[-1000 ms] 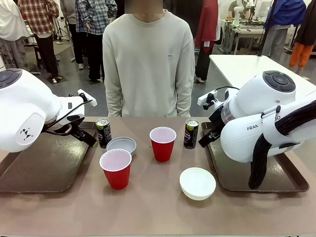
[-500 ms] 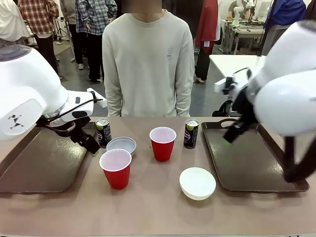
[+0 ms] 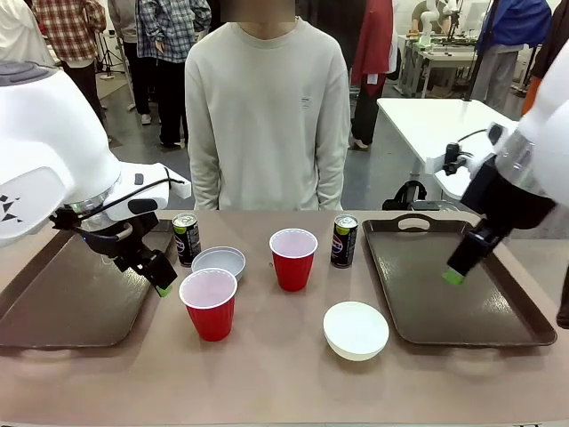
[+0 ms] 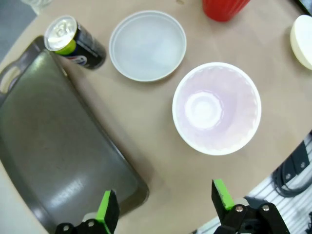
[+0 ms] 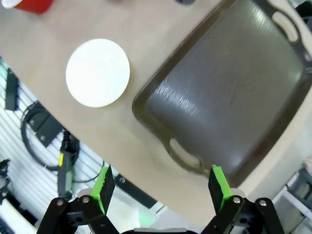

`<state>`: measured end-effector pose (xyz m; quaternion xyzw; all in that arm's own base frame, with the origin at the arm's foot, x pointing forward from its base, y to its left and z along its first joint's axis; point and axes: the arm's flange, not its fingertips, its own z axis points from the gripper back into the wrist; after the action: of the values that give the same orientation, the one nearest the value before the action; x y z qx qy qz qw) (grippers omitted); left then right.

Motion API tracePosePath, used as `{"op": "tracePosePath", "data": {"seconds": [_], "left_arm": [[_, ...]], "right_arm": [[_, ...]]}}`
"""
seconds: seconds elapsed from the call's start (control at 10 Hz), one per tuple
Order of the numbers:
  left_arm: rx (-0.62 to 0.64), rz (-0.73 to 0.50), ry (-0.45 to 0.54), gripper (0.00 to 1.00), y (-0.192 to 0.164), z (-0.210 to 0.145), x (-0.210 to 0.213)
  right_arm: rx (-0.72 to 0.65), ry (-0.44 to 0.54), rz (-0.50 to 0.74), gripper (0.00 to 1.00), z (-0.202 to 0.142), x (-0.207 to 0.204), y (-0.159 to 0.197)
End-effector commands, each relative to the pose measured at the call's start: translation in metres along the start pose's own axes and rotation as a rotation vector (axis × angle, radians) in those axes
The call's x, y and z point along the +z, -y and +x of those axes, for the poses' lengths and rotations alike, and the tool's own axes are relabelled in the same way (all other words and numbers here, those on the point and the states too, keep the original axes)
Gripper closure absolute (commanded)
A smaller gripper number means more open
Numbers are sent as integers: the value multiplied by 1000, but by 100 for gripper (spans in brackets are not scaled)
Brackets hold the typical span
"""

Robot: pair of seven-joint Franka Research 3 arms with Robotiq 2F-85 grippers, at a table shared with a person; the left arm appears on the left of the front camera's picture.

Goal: Prepare tableware on both trays.
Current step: Pick up a Picnic Bowl from the table and place it on a Handle tray.

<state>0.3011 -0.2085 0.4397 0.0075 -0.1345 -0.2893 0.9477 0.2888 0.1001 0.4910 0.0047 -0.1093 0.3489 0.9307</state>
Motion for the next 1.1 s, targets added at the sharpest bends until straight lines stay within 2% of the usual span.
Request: {"op": "tracePosePath", "data": {"seconds": [0.0, 0.5, 0.6, 0.7, 0.8, 1.0], "left_arm": [[-22, -39, -12, 0, -1, 0, -7], [-9, -11, -18, 0, 0, 0, -7], [21, -195, -71, 0, -39, -15, 3], [91, -374, -38, 0, -77, -30, 9], [145, -491, -16, 0, -103, -44, 12], [235, -604, 4, 0, -136, -61, 12]], "right_arm": [[-23, 21, -30, 0, 13, -9, 0], [0, 21, -24, 0, 10, -6, 0], [-88, 70, 198, 0, -20, 3, 26], [-199, 134, 402, 0, -51, 9, 57], [-260, 166, 528, 0, -76, 9, 76], [-338, 171, 654, 0, -101, -4, 99]]}}
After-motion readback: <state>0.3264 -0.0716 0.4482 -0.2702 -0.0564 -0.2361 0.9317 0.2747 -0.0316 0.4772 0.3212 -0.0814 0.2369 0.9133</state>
